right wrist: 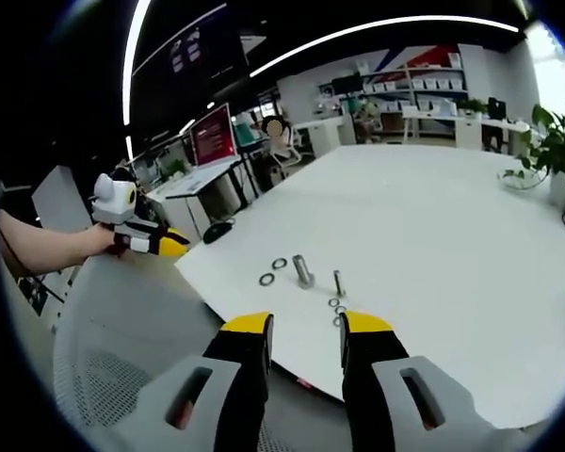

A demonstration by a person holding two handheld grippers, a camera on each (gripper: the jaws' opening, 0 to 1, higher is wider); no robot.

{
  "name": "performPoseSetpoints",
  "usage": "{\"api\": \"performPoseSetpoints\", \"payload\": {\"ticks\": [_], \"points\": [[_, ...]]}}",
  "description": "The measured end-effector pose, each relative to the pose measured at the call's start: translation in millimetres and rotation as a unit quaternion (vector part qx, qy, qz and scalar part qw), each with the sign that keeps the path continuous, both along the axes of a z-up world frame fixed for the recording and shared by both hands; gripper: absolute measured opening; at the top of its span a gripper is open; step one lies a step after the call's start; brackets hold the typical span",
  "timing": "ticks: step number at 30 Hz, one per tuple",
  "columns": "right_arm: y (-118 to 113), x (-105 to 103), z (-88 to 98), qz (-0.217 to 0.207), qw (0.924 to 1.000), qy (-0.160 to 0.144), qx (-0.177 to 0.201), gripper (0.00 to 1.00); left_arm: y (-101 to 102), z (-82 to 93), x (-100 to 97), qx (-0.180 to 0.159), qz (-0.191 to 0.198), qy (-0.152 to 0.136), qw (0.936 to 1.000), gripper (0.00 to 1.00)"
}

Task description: Place the washer onto the threaded stud by aligning its center hole with the stud, sliding it down to the base, and recovering from edge contact or off-axis alignment until the washer reaches the visible bottom stop.

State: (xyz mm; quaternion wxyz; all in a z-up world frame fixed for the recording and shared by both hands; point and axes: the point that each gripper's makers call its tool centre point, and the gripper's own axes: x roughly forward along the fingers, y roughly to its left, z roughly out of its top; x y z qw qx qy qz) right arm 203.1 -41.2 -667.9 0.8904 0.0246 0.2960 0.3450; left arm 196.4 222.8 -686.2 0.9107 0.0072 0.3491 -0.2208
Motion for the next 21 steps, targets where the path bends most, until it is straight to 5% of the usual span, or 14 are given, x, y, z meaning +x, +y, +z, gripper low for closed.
{"api": "performPoseSetpoints", "payload": {"ticks": [21], "points": [[-0.8,0.2,-0.9,-0.001,1.0000,0.003,0.001,0.30,1.4,-2.9,1.9,0.014,-0.001,0.006,0.9999,0.24]]}}
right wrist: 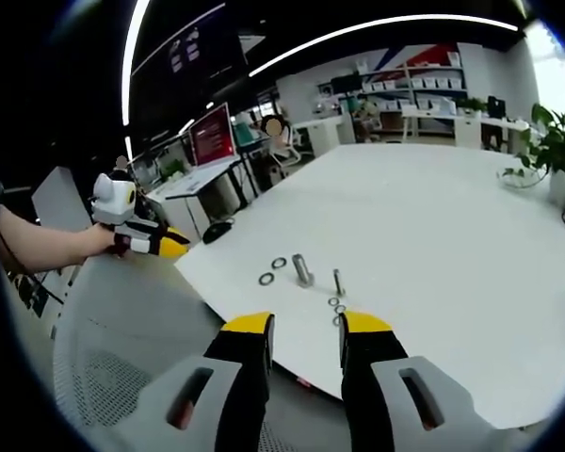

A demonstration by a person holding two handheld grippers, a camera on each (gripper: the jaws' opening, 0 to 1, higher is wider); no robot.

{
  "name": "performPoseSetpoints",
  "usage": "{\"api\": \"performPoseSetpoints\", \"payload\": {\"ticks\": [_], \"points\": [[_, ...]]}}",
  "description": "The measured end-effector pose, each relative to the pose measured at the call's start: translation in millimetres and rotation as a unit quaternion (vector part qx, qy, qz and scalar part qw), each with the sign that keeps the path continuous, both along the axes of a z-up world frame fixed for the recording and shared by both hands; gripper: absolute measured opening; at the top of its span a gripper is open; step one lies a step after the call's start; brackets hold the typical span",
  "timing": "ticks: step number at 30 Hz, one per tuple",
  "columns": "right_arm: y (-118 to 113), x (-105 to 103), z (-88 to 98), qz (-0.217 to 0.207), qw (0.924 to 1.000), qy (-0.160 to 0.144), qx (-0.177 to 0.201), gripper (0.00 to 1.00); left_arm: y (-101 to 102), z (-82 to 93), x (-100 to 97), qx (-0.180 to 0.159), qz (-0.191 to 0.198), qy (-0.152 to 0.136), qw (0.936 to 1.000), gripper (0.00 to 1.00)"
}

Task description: Place the washer onto the threaded stud by aligning its center hole with the stud, sliding it down to the base, and recovering from edge contact or off-axis alignment until the washer reaches the visible bottom stop.

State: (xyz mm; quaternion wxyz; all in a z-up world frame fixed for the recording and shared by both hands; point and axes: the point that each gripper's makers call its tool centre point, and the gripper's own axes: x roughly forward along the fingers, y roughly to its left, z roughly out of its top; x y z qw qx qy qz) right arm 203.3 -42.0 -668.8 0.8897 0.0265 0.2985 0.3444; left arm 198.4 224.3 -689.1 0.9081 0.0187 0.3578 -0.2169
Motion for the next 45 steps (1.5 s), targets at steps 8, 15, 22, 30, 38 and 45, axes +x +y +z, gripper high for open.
{"api": "performPoseSetpoints", "payload": {"ticks": [8,15,22,30,38,45], "points": [[0,0,-1.0,0.001,1.0000,0.001,-0.003,0.30,0,4.1,1.5,-0.021,0.009,-0.001,0.9997,0.27],[-2,0,-2.7,-0.006,1.0000,0.007,-0.002,0.30,-12,0.0,-2.8,0.002,-0.036,0.011,0.9993,0.27],[-2,0,-2.7,-0.004,1.0000,0.006,-0.004,0.30,-17,-6.0,-5.3,0.023,-0.066,0.036,0.9969,0.29],[-2,0,-1.8,-0.006,1.0000,0.006,0.000,0.30,-23,-8.7,2.6,0.030,-0.082,0.048,0.9950,0.30],[-3,0,-2.1,-0.007,0.9999,0.007,0.000,0.30,-22,-21.8,6.8,0.054,-0.097,0.067,0.9916,0.30],[-4,1,-1.6,-0.012,0.9999,0.007,0.003,0.30,-26,-31.2,22.9,0.055,-0.094,0.086,0.9903,0.30]]}}
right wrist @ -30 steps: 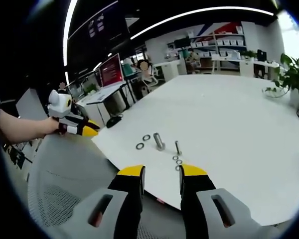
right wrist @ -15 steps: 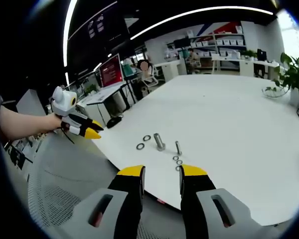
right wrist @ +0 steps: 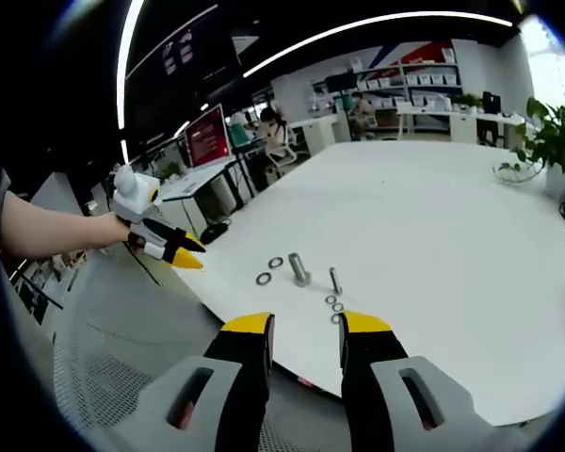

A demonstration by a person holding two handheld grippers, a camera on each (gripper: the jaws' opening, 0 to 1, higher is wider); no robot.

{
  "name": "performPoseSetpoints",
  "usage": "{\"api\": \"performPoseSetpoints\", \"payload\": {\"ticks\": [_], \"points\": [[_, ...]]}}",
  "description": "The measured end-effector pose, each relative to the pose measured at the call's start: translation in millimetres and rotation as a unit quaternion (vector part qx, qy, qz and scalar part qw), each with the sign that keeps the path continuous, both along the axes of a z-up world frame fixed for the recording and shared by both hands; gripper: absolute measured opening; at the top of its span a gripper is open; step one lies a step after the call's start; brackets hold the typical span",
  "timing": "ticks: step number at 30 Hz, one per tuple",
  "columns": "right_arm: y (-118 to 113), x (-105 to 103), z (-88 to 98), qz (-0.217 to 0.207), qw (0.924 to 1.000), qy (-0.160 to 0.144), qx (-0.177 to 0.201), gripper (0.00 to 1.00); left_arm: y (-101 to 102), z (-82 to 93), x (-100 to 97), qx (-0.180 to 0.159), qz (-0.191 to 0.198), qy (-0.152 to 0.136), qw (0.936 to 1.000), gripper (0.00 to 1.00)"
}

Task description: Place the washer onto the threaded stud by aligning its center hole with the stud, sliding it down to the base, and recovering from edge contact or off-axis alignment until the washer reaches the visible bottom stop.

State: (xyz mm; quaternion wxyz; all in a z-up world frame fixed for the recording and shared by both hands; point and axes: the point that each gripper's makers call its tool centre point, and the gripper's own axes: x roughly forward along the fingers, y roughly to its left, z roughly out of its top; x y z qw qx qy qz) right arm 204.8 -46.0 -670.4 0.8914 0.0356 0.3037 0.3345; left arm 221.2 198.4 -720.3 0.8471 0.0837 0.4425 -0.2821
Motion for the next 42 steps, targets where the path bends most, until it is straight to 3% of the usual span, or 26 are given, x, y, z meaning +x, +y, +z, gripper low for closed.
{"api": "performPoseSetpoints", "payload": {"ticks": [3,10,22,33,42], "points": [[0,0,0.9,-0.002,1.0000,0.000,0.004,0.30,-3,-9.5,5.6,0.000,0.005,0.025,0.9997,0.30],[-1,1,0.4,-0.006,1.0000,0.000,0.004,0.30,-10,-25.2,23.2,0.025,-0.018,0.035,0.9989,0.31],[-2,1,-0.1,-0.009,1.0000,0.002,0.004,0.30,-11,-66.7,46.4,0.057,-0.042,0.088,0.9936,0.30],[-4,1,-1.6,-0.014,0.9999,0.004,0.002,0.30,-12,-96.5,63.7,0.090,-0.055,0.112,0.9880,0.30],[-4,2,-1.3,-0.016,0.9999,0.004,0.002,0.30,-15,-109.7,68.8,0.112,-0.070,0.124,0.9835,0.30]]}}
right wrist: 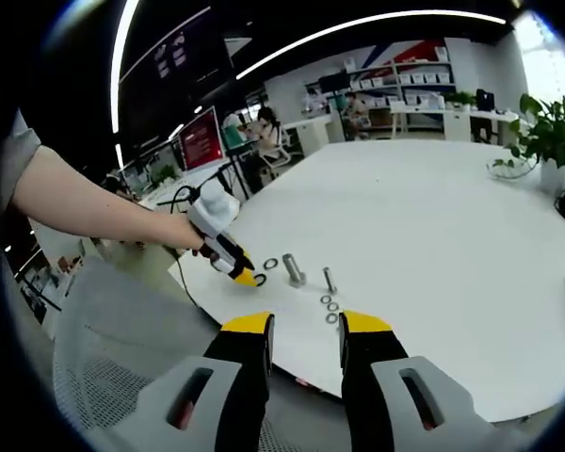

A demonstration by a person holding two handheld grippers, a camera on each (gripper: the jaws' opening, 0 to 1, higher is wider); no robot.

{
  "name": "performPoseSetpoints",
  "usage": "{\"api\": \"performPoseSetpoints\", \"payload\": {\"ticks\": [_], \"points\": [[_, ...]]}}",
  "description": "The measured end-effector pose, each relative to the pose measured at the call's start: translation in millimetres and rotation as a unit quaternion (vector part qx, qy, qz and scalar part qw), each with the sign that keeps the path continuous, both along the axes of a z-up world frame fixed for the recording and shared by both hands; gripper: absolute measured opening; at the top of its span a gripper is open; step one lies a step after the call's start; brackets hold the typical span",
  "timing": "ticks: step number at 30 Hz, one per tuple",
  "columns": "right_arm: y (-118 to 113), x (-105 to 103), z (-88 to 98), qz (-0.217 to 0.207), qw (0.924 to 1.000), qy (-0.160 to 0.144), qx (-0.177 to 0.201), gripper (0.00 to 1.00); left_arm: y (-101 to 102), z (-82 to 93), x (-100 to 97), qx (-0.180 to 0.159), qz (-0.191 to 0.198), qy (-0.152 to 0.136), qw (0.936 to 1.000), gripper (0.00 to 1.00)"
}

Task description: Place the washer onto the threaded stud by aligning its center hole with the stud, sliding it down to the base, and recovering from edge contact or off-axis alignment until the washer reaches the visible bottom stop.

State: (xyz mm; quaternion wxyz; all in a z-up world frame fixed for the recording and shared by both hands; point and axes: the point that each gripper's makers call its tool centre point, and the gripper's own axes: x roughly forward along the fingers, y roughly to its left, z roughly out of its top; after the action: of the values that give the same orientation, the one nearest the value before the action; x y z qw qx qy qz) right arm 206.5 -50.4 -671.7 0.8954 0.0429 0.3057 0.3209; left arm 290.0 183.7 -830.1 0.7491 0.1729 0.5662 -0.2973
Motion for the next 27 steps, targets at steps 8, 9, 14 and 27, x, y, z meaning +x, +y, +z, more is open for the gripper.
{"api": "performPoseSetpoints", "payload": {"ticks": [8,9,14,27], "points": [[-1.5,0.8,0.4,-0.001,1.0000,-0.005,-0.005,0.30,-3.7,-9.6,-7.2,0.027,-0.028,0.021,0.9990,0.27],[-1.2,0.7,0.6,-0.001,1.0000,-0.005,-0.004,0.30,-1.7,-5.0,-6.8,0.043,-0.036,0.006,0.9984,0.24],[-1.0,0.7,0.7,-0.001,1.0000,-0.004,-0.002,0.30,-0.4,-4.7,-1.6,0.054,-0.033,-0.001,0.9980,0.21],[-1.4,0.0,0.8,0.001,1.0000,-0.004,-0.001,0.30,-3.9,-6.2,-3.7,0.087,-0.071,0.027,0.9934,0.23]]}}
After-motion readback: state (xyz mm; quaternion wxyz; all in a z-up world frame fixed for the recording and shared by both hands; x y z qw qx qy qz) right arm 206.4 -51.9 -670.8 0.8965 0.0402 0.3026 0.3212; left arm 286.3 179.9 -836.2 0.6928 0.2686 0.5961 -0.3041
